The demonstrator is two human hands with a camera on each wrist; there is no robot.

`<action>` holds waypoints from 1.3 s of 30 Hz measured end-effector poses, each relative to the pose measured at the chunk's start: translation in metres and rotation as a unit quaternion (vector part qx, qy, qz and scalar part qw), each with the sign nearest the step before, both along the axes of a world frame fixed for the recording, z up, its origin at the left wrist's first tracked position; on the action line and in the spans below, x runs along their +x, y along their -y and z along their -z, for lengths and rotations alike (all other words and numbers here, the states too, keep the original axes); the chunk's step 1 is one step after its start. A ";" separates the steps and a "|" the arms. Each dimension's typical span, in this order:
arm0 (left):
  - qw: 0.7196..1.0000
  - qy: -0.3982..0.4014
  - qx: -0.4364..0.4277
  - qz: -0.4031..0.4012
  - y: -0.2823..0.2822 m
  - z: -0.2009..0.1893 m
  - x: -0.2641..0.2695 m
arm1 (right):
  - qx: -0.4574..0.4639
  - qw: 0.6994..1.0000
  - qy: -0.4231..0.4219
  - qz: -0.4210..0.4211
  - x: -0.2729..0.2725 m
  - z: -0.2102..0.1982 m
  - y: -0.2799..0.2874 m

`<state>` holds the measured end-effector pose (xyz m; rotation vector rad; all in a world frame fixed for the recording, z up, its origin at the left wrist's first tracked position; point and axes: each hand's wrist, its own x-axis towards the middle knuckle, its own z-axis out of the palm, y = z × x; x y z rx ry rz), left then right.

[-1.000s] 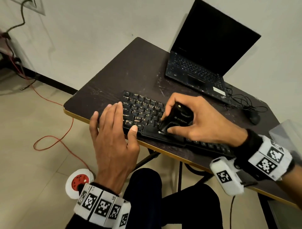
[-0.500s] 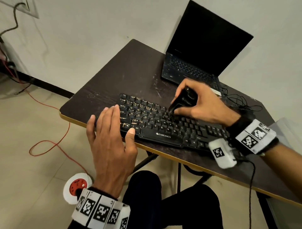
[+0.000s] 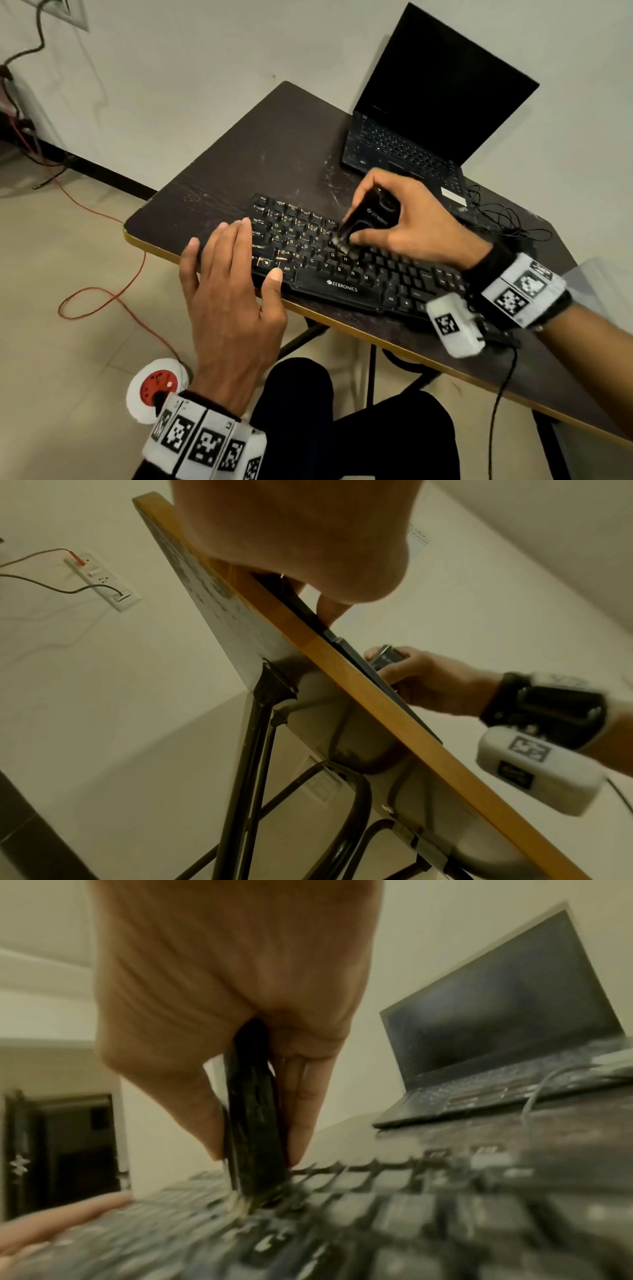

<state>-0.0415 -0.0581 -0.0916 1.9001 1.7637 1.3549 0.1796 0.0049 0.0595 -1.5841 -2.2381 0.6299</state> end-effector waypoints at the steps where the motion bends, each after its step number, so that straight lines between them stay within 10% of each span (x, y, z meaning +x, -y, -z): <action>1: 1.000 0.000 -0.001 0.000 0.001 -0.001 0.000 | 0.012 1.000 0.005 0.023 0.003 -0.001 -0.006; 6: 1.000 0.005 0.000 0.000 0.000 -0.002 0.000 | -0.054 0.996 -0.013 -0.073 -0.017 -0.001 0.014; 39: 1.000 -0.001 -0.006 0.002 -0.001 0.000 -0.001 | 0.032 0.999 0.019 -0.007 -0.012 -0.003 -0.025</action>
